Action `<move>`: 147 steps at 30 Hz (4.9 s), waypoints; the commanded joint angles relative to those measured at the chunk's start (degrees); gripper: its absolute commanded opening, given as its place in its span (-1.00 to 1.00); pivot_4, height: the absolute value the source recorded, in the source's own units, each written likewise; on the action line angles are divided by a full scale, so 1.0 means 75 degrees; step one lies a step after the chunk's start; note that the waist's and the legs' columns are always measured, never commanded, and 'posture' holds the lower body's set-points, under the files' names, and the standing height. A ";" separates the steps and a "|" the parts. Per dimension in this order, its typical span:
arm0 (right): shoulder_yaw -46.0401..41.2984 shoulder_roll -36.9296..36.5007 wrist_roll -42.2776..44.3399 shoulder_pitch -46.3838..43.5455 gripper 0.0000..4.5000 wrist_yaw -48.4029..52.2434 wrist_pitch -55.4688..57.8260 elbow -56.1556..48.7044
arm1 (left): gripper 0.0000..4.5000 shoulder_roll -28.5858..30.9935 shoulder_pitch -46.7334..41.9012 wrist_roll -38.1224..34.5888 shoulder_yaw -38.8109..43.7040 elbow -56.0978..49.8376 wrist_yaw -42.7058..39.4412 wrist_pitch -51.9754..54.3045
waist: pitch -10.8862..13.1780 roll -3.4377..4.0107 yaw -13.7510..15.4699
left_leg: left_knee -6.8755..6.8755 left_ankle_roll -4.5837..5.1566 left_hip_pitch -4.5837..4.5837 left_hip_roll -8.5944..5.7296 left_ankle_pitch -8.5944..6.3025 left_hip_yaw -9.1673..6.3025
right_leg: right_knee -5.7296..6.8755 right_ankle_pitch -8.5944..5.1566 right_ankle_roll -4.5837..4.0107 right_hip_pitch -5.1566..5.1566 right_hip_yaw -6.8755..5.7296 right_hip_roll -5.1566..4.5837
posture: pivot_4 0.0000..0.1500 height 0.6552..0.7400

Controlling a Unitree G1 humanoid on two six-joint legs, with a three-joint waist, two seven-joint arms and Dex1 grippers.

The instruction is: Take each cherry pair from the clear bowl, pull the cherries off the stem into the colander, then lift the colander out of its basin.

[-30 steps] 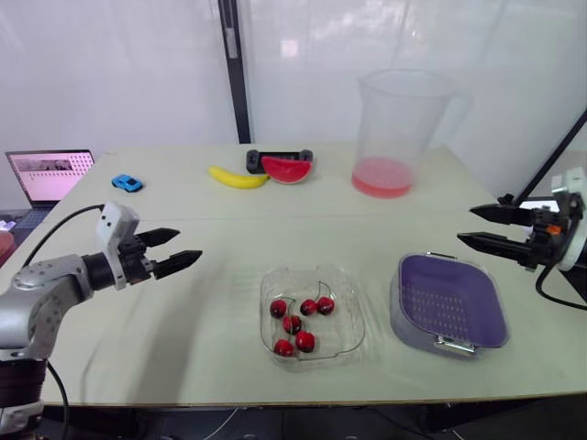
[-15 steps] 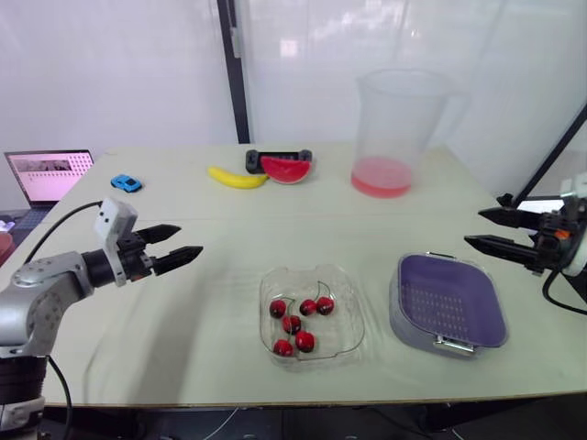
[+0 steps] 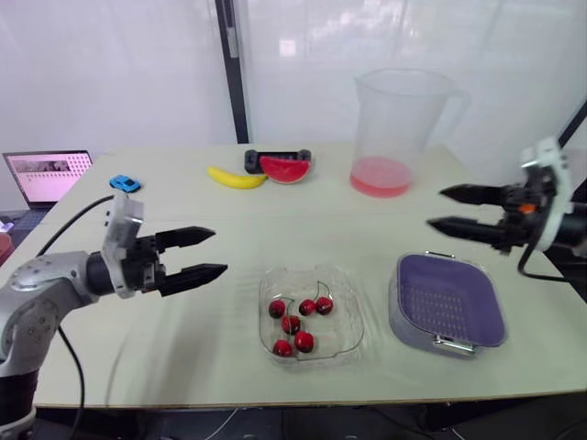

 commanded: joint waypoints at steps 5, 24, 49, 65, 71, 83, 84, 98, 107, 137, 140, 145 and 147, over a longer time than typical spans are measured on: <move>0.2988 0.0239 -0.0631 -0.2666 1.00 0.0256 0.1289 -0.1484 | 0.97 0.0048 0.0616 0.0484 0.0186 -0.0232 -0.0192 -0.0827 | 0.0002 -0.0001 0.0016 | 0.0000 0.0000 -0.0001 0.0002 0.0000 -0.0008 | -0.0012 0.0000 0.0000 0.0008 -0.0007 -0.0001 | 1.00 1.00; 0.6552 0.3428 -0.2024 -0.4041 1.00 -0.3105 0.5880 -0.2407 | 0.97 -0.0251 0.0968 0.0752 -0.0359 -0.0474 -0.0011 -0.1179 | -0.0005 -0.0014 0.0012 | -0.0001 -0.0011 -0.0040 -0.0011 0.0006 -0.0036 | -0.0002 0.0002 -0.0003 -0.0037 -0.0019 -0.0008 | 1.00 1.00; 0.7763 0.3433 -0.2433 -0.3762 0.35 -0.4258 0.5718 -0.2115 | 1.00 -0.0383 0.0174 0.1182 -0.0954 -0.0133 0.0236 -0.1103 | -0.0006 -0.0016 -0.0006 | -0.0002 -0.0011 -0.0039 -0.0015 0.0007 -0.0039 | 0.0008 0.0002 -0.0003 -0.0039 -0.0019 -0.0002 | 1.00 1.00; 0.7987 0.3055 -0.2596 -0.4313 -0.51 -0.3912 0.5313 -0.2192 | 1.00 -0.0585 -0.0018 0.1126 -0.0983 -0.0063 0.0311 -0.1255 | -0.0006 -0.0016 -0.0002 | -0.0003 -0.0011 -0.0039 -0.0015 0.0007 -0.0039 | 0.0008 0.0002 -0.0003 -0.0041 -0.0019 -0.0002 | 1.00 1.00; 0.8058 0.2881 -0.2546 -0.4513 -0.39 -0.3496 0.5155 -0.2272 | 1.00 -0.0683 -0.0018 0.1206 -0.1129 -0.0005 0.0287 -0.1329 | -0.0006 -0.0016 -0.0005 | -0.0003 -0.0011 -0.0039 -0.0015 0.0007 -0.0039 | 0.0008 0.0002 -0.0003 -0.0041 -0.0019 -0.0001 | 1.00 1.00; 0.8677 0.2759 -0.2827 -0.4677 0.72 -0.3296 0.5065 -0.2154 | 1.00 -0.0902 0.0081 0.1225 -0.1240 -0.0142 0.0391 -0.1292 | -0.0005 -0.0016 -0.0004 | -0.0004 -0.0011 -0.0039 -0.0015 0.0007 -0.0039 | 0.0007 0.0002 -0.0003 -0.0042 -0.0019 -0.0002 | 1.00 1.00; 0.8739 0.2777 -0.2871 -0.4681 0.72 -0.3313 0.5034 -0.2138 | 1.00 -0.0890 0.0110 0.1238 -0.1240 -0.0155 0.0386 -0.1306 | -0.0006 -0.0016 -0.0003 | -0.0005 -0.0011 -0.0039 -0.0015 0.0007 -0.0039 | 0.0007 0.0002 -0.0003 -0.0042 -0.0019 -0.0002 | 1.00 1.00; 0.9665 0.2548 -0.3644 -0.4670 -0.08 -0.2843 0.4149 -0.1755 | 1.00 -0.1078 0.0470 0.1142 -0.1087 -0.0584 0.0743 -0.1329 | -0.0006 -0.0017 -0.0006 | -0.0004 -0.0011 -0.0039 -0.0014 0.0007 -0.0040 | 0.0005 0.0002 -0.0003 -0.0041 -0.0019 -0.0001 | 1.00 1.00; 0.9260 0.2264 -0.4118 -0.4756 -0.68 -0.2043 0.3269 -0.1949 | 1.00 -0.1092 0.0468 0.1055 -0.1083 -0.0558 0.0842 -0.1339 | -0.0005 -0.0016 0.0002 | -0.0005 -0.0011 -0.0039 -0.0014 0.0007 -0.0040 | 0.0004 0.0002 -0.0003 -0.0042 -0.0019 -0.0001 | 1.00 1.00; 0.5275 0.3011 -1.0064 -0.0963 -0.68 -0.4803 -0.5747 -0.2019 | 1.00 -0.2393 -0.3437 -0.0341 -0.1015 0.1745 0.1702 0.0258 | -0.0020 -0.0062 0.0023 | 0.0003 -0.0084 -0.0042 -0.0035 0.0049 -0.0056 | 0.0014 0.0002 -0.0002 -0.0030 -0.0039 0.0003 | 1.00 1.00; 0.5177 0.3190 -1.0206 -0.0889 -0.68 -0.4667 -0.5867 -0.1994 | 1.00 -0.2556 -0.3651 -0.0361 -0.1077 0.1827 0.1685 0.0312 | -0.0020 -0.0062 0.0014 | 0.0002 -0.0085 -0.0042 -0.0034 0.0049 -0.0056 | 0.0014 0.0002 -0.0002 -0.0031 -0.0039 0.0006 | 1.00 1.00; 0.5032 0.3422 -1.0469 -0.0884 -0.68 -0.4543 -0.6150 -0.1940 | 1.00 -0.2744 -0.3857 -0.0295 -0.1280 0.2020 0.1626 0.0448 | -0.0020 -0.0062 0.0003 | 0.0001 -0.0085 -0.0041 -0.0034 0.0049 -0.0057 | 0.0015 0.0002 -0.0002 -0.0031 -0.0039 0.0008 | 1.00 1.00; 0.4971 0.3480 -1.0521 -0.0883 -0.70 -0.4486 -0.6232 -0.1933 | 0.75 -0.2884 -0.3939 -0.0319 -0.1259 0.2077 0.1732 0.0450 | -0.0020 -0.0062 0.0006 | 0.0001 -0.0085 -0.0041 -0.0034 0.0049 -0.0057 | 0.0014 0.0002 -0.0002 -0.0030 -0.0039 0.0008 | 1.00 1.00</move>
